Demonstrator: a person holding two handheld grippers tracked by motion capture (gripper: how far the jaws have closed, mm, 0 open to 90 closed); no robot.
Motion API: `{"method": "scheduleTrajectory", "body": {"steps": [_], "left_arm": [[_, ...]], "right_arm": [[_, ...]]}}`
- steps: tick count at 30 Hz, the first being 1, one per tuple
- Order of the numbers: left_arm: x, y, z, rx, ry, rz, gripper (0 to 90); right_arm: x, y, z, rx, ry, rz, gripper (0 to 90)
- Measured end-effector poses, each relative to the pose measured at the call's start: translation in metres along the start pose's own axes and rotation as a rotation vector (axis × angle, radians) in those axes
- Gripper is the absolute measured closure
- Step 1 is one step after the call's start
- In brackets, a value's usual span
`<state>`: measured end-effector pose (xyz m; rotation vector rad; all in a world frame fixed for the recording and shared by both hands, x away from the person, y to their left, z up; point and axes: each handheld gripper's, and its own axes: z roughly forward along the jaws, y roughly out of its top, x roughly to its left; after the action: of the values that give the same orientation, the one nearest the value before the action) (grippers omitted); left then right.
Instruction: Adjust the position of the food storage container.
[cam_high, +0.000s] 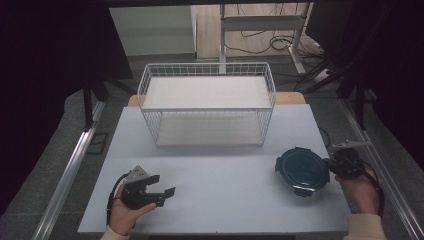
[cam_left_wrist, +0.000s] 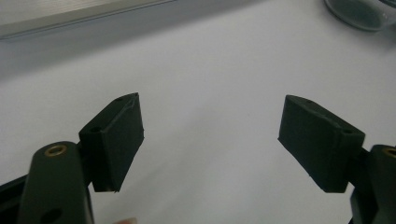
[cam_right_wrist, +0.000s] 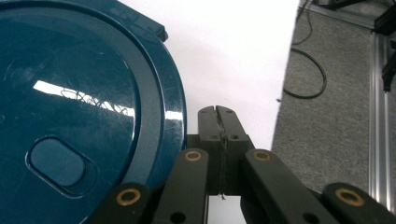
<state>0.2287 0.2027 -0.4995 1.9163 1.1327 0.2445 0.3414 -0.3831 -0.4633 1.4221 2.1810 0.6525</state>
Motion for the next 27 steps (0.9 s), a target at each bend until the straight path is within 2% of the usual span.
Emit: {"method": "scheduleTrajectory", "body": {"steps": [15, 22, 27], "left_arm": [[0.001, -0.001, 0.0, 0.005, -0.002, 0.002, 21.5], [0.001, 0.0, 0.0, 0.006, -0.002, 0.005, 21.5], [0.0, 0.0, 0.001, 0.01, -0.007, 0.005, 21.5]], "right_arm": [[0.041, 0.012, 0.005, 0.003, 0.083, -0.085, 90.0], [0.064, 0.014, 0.005, 0.01, 0.095, -0.115, 90.0], [0.078, 0.017, 0.005, 0.011, 0.137, -0.145, 90.0]]}}
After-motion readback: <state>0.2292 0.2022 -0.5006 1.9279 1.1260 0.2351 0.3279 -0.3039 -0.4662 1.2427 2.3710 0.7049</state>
